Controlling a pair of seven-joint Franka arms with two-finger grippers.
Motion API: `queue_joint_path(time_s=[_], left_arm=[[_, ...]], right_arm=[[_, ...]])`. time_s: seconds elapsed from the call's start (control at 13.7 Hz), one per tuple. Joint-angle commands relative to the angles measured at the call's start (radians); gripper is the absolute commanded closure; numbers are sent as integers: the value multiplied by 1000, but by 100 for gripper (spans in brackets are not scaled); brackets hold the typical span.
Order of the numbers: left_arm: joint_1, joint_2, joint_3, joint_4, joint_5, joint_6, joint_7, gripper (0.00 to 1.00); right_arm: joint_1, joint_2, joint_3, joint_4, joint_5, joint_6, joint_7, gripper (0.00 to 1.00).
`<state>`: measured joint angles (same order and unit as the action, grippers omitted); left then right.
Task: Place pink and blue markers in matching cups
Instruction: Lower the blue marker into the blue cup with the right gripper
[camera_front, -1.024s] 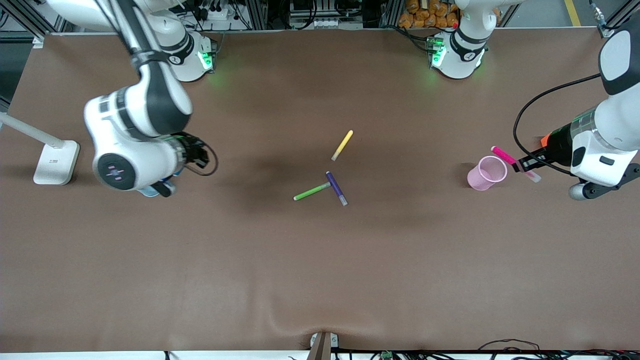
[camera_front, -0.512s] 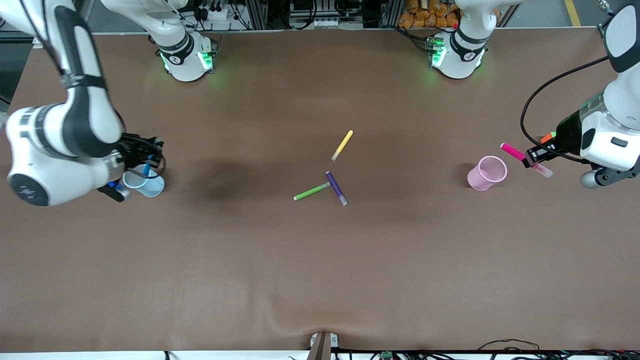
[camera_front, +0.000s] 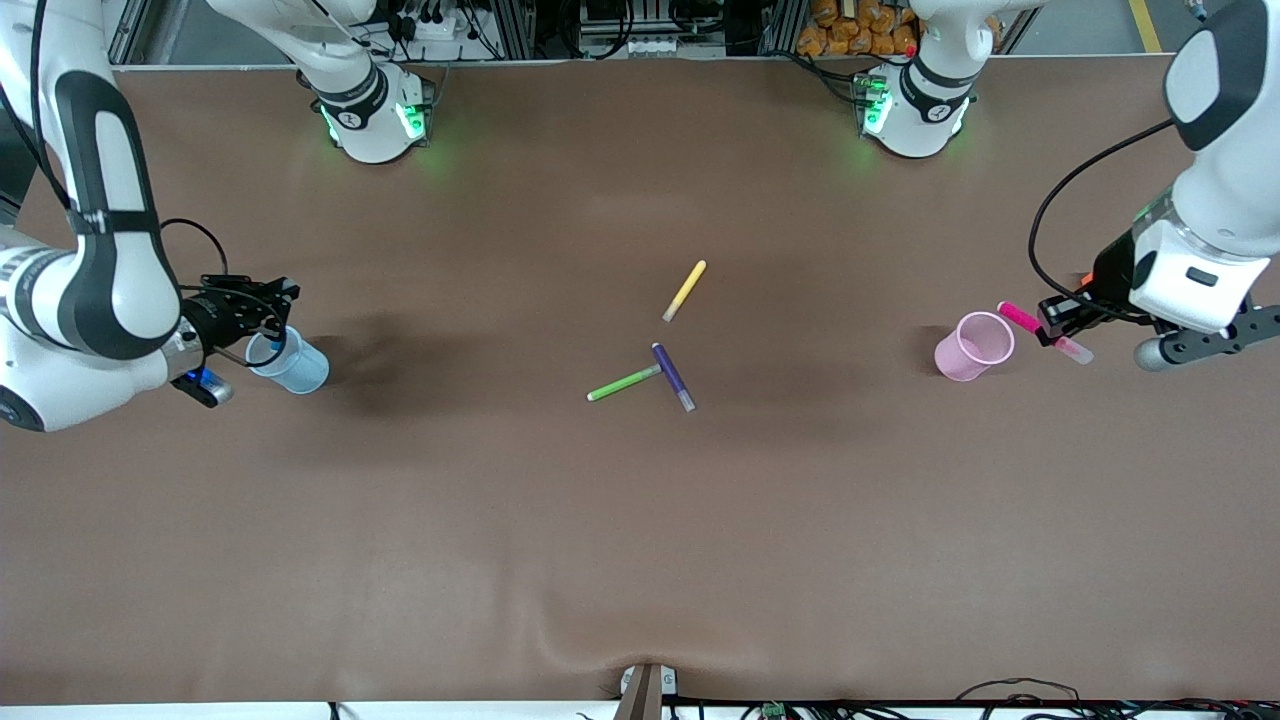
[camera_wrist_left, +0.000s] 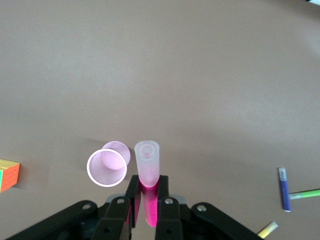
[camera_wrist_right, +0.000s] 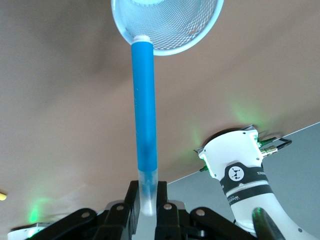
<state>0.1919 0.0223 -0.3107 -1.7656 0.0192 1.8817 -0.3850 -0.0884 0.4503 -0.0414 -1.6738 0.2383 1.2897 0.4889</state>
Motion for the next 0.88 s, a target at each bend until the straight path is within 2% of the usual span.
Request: queue_joint_path(time_s=[0.0, 0.22, 0.59, 0.66, 0.73, 0.8], left_arm=[[32, -85, -4, -130, 19, 111, 55, 100], [49, -143, -4, -271, 19, 241, 63, 100], [50, -222, -1, -489, 21, 453, 63, 100], [52, -228, 1, -520, 21, 489, 64, 100], [61, -234, 1, -550, 21, 525, 64, 100], [84, -234, -1, -581, 24, 559, 67, 100]], right_arm=[[-54, 21, 17, -11, 30, 0, -9, 100], [-68, 25, 15, -14, 30, 3, -10, 100], [-99, 90, 17, -17, 50, 57, -93, 100], [-102, 93, 17, -14, 55, 57, -93, 74], [-105, 91, 17, -11, 55, 56, -93, 21], [-103, 90, 17, -6, 53, 54, -95, 0]])
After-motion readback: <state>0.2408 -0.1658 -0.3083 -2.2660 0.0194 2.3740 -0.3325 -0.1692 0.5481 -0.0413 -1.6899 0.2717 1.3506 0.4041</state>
